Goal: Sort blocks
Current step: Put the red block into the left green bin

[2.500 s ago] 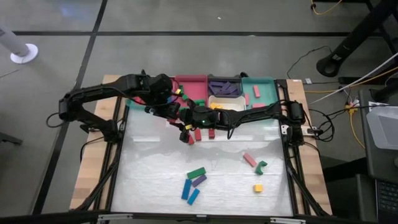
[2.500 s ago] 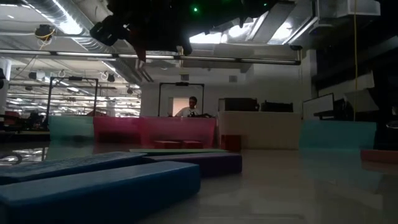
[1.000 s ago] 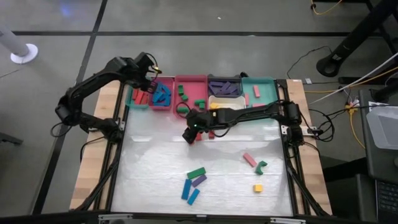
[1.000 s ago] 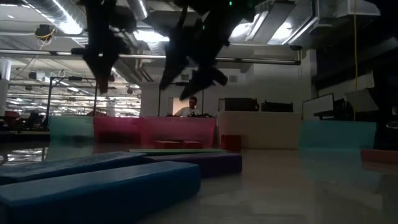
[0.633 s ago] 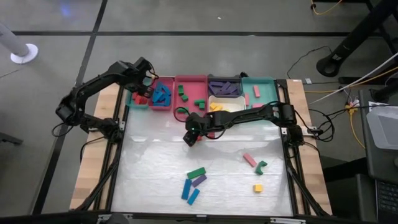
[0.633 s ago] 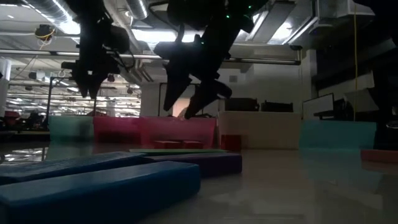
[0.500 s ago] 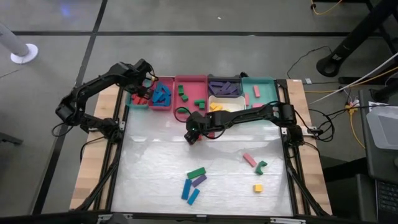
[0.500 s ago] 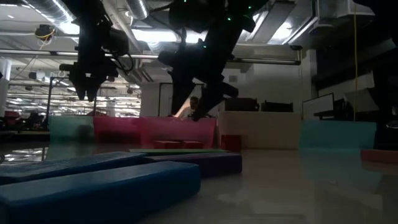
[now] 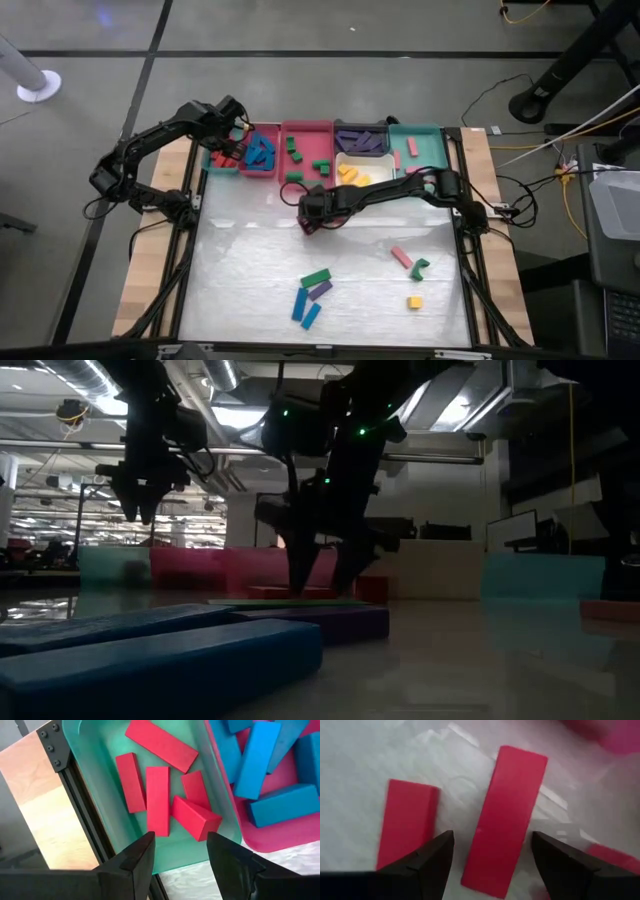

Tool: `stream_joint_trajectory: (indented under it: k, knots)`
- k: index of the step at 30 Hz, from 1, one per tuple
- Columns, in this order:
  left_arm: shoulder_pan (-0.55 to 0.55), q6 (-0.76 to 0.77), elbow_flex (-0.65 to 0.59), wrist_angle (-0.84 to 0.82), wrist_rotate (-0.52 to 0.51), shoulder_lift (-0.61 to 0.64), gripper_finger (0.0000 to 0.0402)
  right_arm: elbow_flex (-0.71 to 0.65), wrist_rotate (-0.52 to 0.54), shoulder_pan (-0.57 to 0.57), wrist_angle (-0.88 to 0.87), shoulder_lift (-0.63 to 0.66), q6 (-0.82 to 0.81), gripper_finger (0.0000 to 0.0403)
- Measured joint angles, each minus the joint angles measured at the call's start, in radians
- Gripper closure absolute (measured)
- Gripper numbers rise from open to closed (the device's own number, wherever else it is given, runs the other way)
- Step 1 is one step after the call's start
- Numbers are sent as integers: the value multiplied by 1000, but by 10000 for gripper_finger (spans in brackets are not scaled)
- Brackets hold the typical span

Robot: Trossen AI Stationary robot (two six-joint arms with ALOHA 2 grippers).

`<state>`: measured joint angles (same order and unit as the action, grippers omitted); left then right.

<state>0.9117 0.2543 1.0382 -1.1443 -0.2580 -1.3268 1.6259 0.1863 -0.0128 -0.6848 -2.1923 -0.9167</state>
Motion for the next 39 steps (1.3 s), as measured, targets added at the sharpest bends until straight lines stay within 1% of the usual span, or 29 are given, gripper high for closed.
stream_joint_trajectory:
  k: [2,5,7,10,11,14,18,21,24,26,31,39]
  knots:
    - [0,0,0,3,7,0,233,2,1,-1,1,-10,-2,142]
    - [0,0,0,-3,48,0,233,2,-6,0,0,-13,-3,175]
    - [0,0,0,-17,118,0,233,1,-6,0,-1,-14,-3,211]
    - [0,0,0,-41,253,0,233,1,-12,0,14,-14,0,271]
    - [0,0,0,-47,300,0,233,0,-15,0,26,-14,3,281]
    - [0,0,0,-77,437,0,233,0,-32,0,37,-14,7,281]
    - [0,0,0,-121,636,0,233,25,-96,3,30,-13,65,281]
    - [-4,6,0,-135,789,0,233,81,-145,0,37,-17,129,281]
    - [-27,32,0,-129,891,0,233,155,-152,-2,50,-16,201,281]
    - [-55,36,0,-130,912,0,233,198,-147,-1,60,-16,247,281]
    - [-134,78,0,-125,912,0,233,274,-102,1,140,-13,329,280]
    - [-231,191,0,-24,913,0,233,285,-93,-2,272,-12,437,278]
